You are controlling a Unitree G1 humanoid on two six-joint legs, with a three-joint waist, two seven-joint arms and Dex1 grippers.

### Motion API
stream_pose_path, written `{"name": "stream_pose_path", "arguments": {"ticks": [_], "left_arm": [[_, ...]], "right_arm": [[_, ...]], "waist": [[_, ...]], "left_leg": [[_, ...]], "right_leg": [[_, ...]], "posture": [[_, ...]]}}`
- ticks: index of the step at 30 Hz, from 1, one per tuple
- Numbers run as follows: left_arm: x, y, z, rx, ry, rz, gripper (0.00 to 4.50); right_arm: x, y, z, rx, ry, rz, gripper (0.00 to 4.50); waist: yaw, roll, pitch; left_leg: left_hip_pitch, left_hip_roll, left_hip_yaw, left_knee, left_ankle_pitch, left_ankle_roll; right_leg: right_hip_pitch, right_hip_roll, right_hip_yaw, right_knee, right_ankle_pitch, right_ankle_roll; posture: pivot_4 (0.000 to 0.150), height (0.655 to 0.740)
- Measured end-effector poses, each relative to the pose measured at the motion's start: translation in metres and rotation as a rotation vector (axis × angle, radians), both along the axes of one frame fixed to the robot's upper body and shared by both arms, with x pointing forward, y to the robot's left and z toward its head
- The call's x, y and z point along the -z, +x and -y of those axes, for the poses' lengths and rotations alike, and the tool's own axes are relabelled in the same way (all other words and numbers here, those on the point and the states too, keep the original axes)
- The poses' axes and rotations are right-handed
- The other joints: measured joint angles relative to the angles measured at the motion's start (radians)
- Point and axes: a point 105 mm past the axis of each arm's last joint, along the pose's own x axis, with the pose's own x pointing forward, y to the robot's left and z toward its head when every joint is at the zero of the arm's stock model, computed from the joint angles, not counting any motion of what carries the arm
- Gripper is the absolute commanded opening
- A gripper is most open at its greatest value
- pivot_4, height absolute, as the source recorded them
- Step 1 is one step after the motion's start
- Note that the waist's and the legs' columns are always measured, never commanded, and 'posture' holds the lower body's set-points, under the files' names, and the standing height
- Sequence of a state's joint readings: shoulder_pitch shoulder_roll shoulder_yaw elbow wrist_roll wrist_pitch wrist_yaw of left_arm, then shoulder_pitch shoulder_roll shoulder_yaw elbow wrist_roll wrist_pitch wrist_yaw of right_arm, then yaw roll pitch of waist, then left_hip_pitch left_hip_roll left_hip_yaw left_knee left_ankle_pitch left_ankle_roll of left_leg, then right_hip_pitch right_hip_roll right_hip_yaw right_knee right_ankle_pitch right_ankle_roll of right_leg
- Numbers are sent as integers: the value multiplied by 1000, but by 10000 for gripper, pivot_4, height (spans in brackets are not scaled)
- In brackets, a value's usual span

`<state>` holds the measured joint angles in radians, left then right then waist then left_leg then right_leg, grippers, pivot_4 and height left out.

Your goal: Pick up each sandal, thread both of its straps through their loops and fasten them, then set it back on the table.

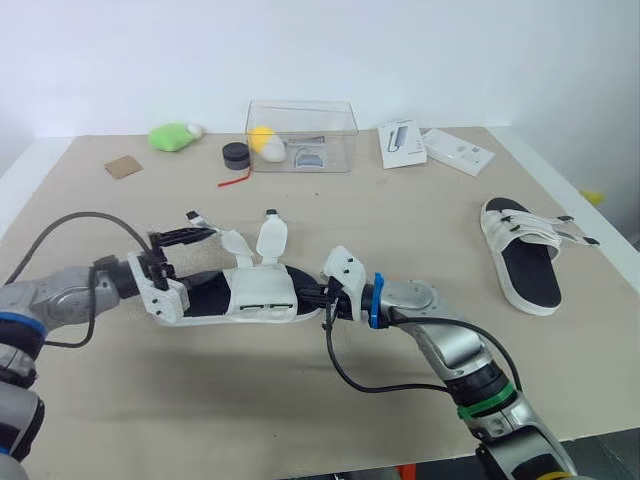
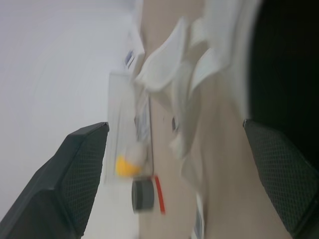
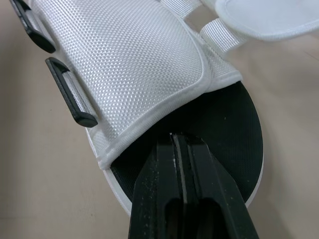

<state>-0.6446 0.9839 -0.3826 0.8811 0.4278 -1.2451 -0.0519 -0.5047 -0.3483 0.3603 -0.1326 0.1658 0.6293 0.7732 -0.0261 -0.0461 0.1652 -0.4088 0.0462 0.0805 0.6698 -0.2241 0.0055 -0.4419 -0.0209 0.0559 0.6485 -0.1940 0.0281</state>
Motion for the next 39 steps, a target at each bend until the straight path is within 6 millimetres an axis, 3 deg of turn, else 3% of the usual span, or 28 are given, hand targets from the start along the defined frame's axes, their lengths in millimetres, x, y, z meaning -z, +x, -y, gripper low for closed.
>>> {"name": "stream_pose_path", "arguments": {"ticks": [7,11,15,19,24,27,32,39], "left_arm": [[-5,7,-46,-262,-258,-194,45000],[8,24,-62,-413,-694,-524,45000],[23,15,-45,-379,-1033,-983,45000],[13,3,-19,-278,-1332,-1405,45000],[10,10,5,-246,-1566,-1673,45000],[11,23,14,-259,-1703,-1740,45000],[10,44,11,-327,-1930,-1746,45000],[11,61,19,-383,-2041,-1752,45000]], "right_arm": [[-1,1,-2,25,-25,5,724],[-1,1,-4,26,-36,8,724],[-1,0,-9,20,-30,9,724],[-1,0,-11,24,-25,6,724],[0,2,-12,30,-26,8,724],[0,2,-13,31,-24,10,724],[0,3,-14,38,-24,13,724],[1,5,-13,60,-26,20,724]], "waist": [[1,-2,-1],[-4,-4,-2],[-17,-6,-3],[-20,-6,-3],[-19,-6,-3],[-19,-7,-4],[-19,-7,-4],[-17,-7,-4]], "left_leg": [[1,2,2,0,0,0],[2,2,2,1,0,0],[2,4,0,0,0,-1],[2,5,-4,0,0,-1],[3,6,-6,0,1,-1],[4,6,-7,0,1,-1],[5,4,-11,0,2,-2],[5,2,-15,-1,8,-11]], "right_leg": [[0,1,-1,1,-3,-6],[1,3,-2,1,-2,-6],[1,5,-2,1,-3,-7],[1,8,-3,2,-2,-6],[2,11,-2,2,-3,-10],[3,11,-2,2,-2,-9],[4,13,-1,2,0,-9],[5,13,-2,1,2,-11]], "posture": [[1500,7400],[1500,7400],[1500,7400],[1500,7400],[1500,7400],[1500,7400],[1500,7400],[1500,7400]]}}
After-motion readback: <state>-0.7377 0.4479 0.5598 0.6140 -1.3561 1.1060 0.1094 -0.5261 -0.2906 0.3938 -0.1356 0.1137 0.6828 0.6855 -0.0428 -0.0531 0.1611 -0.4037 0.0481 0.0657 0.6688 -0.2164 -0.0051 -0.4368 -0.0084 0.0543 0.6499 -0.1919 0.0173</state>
